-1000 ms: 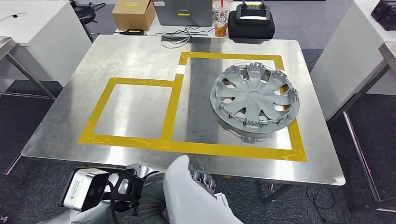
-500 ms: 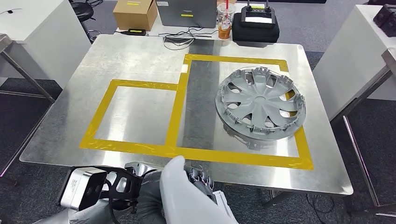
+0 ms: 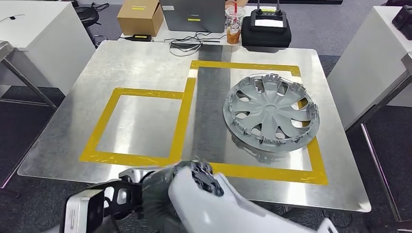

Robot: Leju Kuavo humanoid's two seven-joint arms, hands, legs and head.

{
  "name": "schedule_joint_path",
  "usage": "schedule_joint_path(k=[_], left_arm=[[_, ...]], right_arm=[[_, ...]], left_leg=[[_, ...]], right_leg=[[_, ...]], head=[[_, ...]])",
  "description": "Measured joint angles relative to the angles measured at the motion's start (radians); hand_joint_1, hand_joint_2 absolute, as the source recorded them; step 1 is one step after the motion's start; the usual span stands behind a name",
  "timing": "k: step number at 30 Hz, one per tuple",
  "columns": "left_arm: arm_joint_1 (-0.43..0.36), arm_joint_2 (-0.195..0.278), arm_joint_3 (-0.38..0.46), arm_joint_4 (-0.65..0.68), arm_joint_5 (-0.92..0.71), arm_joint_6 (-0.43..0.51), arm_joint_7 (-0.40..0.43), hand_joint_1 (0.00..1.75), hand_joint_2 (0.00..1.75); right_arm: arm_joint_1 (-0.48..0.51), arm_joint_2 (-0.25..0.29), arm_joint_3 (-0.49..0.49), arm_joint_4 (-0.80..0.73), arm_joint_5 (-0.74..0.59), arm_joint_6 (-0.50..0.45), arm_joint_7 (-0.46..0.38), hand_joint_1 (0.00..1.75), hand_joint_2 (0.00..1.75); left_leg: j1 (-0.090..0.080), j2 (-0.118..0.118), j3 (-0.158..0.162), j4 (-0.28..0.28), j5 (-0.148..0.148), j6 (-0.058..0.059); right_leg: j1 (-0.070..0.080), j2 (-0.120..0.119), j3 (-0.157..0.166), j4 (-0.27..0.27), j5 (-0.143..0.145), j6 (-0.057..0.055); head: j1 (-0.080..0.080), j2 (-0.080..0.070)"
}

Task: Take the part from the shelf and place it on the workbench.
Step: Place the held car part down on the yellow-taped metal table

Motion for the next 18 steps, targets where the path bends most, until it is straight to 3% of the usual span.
schedule_joint_path(k=[3, 4, 5, 6, 8, 10, 14, 15, 16, 18], left_arm=[[0.018, 0.052, 0.110, -0.045, -0.368, 0.080, -0.001, 1.75, 1.75], [0.020, 0.066, 0.136, -0.056, -0.474, 0.103, 0.014, 1.75, 1.75], [0.020, 0.078, 0.153, -0.063, -0.578, 0.128, 0.031, 1.75, 1.75], [0.018, 0.090, 0.165, -0.066, -0.667, 0.151, 0.047, 1.75, 1.75], [0.003, 0.114, 0.174, -0.061, -0.801, 0.187, 0.072, 1.75, 1.75], [-0.021, 0.136, 0.176, -0.037, -0.868, 0.216, 0.084, 1.75, 1.75], [-0.053, 0.172, 0.177, 0.042, -0.906, 0.255, 0.100, 1.75, 1.75], [-0.058, 0.177, 0.178, 0.058, -0.910, 0.261, 0.106, 1.75, 1.75], [-0.062, 0.180, 0.178, 0.073, -0.914, 0.266, 0.113, 1.75, 1.75], [-0.067, 0.182, 0.178, 0.107, -0.922, 0.270, 0.127, 1.75, 1.75]], right_arm=[[0.006, 0.009, 0.008, 0.003, -0.009, -0.009, -0.005, 0.00, 0.00], [0.006, 0.012, 0.014, 0.003, -0.011, -0.011, -0.005, 0.00, 0.00], [0.006, 0.016, 0.019, 0.003, -0.013, -0.011, -0.006, 0.00, 0.00], [0.006, 0.019, 0.023, 0.002, -0.015, -0.009, -0.006, 0.00, 0.00], [0.006, 0.028, 0.030, -0.005, -0.018, 0.002, -0.006, 0.00, 0.00], [0.008, 0.038, 0.036, -0.017, -0.024, 0.017, -0.006, 0.00, 0.00], [0.012, 0.058, 0.042, -0.041, -0.033, 0.031, -0.005, 0.00, 0.00], [0.015, 0.061, 0.042, -0.045, -0.034, 0.033, -0.005, 0.00, 0.00], [0.017, 0.063, 0.043, -0.049, -0.035, 0.034, -0.004, 0.00, 0.00], [0.021, 0.065, 0.043, -0.055, -0.036, 0.037, -0.004, 0.00, 0.00]], left_leg=[[0.013, 0.002, -0.089, 0.179, -0.084, -0.023], [0.018, 0.003, -0.121, 0.235, -0.101, -0.028], [0.022, 0.003, -0.138, 0.260, -0.100, -0.030], [0.025, 0.003, -0.134, 0.244, -0.079, -0.030], [0.027, 0.003, -0.074, 0.113, -0.006, -0.024], [0.022, 0.005, -0.018, -0.004, 0.035, -0.015], [0.013, 0.007, 0.002, -0.043, 0.043, 0.005], [0.015, 0.007, 0.010, -0.053, 0.050, 0.012], [0.016, 0.008, 0.017, -0.063, 0.057, 0.018], [0.014, 0.008, 0.022, -0.071, 0.062, 0.025]], right_leg=[[-0.002, 0.000, 0.004, -0.001, -0.004, -0.011], [-0.002, 0.000, 0.004, -0.001, -0.004, -0.011], [-0.002, -0.001, 0.004, 0.000, -0.004, -0.011], [-0.002, 0.000, 0.005, 0.000, -0.005, -0.011], [-0.002, 0.001, 0.008, -0.001, -0.005, -0.011], [0.000, 0.001, 0.009, -0.003, -0.004, -0.006], [-0.002, 0.000, 0.012, -0.011, 0.000, 0.017], [-0.001, -0.001, 0.006, 0.003, -0.008, 0.017], [0.001, -0.002, -0.010, 0.037, -0.025, 0.014], [0.004, -0.002, -0.072, 0.162, -0.078, 0.003]], head=[[-0.007, 0.000], [-0.007, 0.000], [-0.007, 0.000], [-0.007, 0.000], [-0.007, 0.000], [-0.006, 0.000], [-0.006, 0.000], [-0.006, 0.000], [-0.004, 0.000], [-0.001, 0.000]])
